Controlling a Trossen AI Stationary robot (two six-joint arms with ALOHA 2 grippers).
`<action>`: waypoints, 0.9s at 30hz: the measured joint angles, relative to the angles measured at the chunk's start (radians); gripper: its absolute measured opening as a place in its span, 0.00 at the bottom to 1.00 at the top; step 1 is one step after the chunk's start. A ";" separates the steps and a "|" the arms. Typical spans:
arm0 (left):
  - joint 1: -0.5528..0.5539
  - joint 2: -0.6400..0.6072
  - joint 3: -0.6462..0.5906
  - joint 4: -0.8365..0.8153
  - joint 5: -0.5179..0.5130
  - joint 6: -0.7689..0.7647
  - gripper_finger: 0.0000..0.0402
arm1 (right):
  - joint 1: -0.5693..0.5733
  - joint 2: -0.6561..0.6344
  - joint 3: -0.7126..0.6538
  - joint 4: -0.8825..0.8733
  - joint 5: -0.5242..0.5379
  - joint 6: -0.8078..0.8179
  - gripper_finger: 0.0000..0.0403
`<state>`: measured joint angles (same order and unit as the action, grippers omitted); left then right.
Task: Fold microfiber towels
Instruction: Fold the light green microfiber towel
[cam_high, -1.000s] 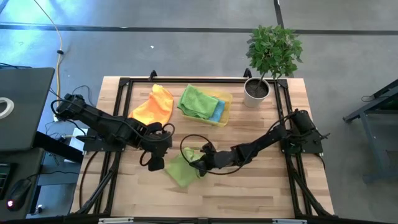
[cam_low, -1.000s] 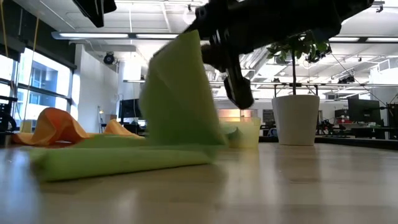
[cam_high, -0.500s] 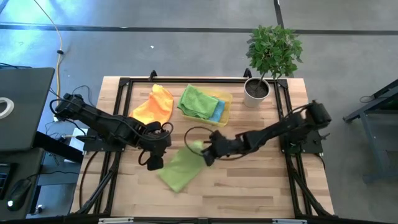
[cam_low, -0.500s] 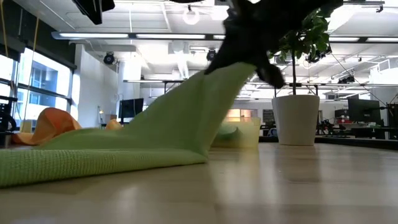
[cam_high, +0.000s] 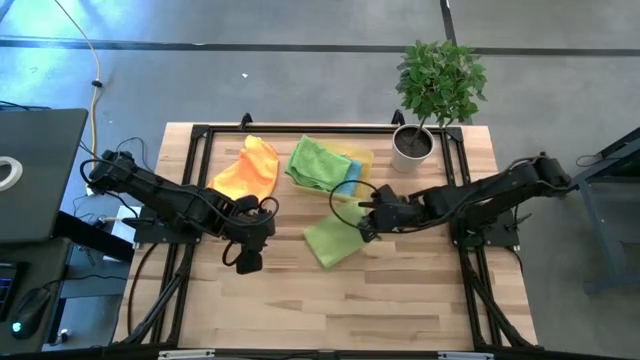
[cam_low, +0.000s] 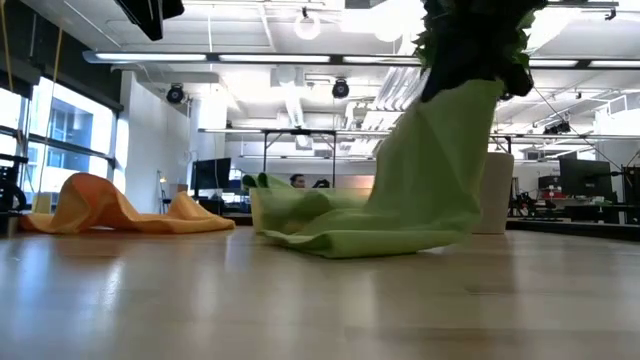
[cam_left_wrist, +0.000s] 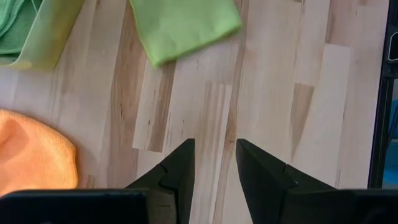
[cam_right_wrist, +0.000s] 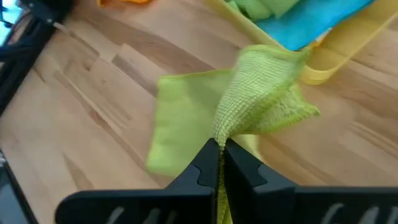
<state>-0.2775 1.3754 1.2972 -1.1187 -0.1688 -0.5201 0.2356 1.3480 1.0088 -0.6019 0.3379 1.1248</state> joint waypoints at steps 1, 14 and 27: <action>0.000 0.000 0.000 0.001 0.000 0.000 0.26 | 0.000 0.000 0.000 0.012 -0.004 0.003 0.00; 0.000 0.000 0.000 0.000 -0.002 -0.024 0.26 | 0.002 0.259 0.000 0.307 -0.107 0.092 0.00; 0.000 0.000 0.000 0.000 -0.022 -0.019 0.26 | 0.007 0.360 0.000 0.574 -0.087 0.083 0.00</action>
<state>-0.2775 1.3758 1.2972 -1.1187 -0.1906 -0.5389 0.2424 1.7084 1.0088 -0.0277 0.2509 1.2075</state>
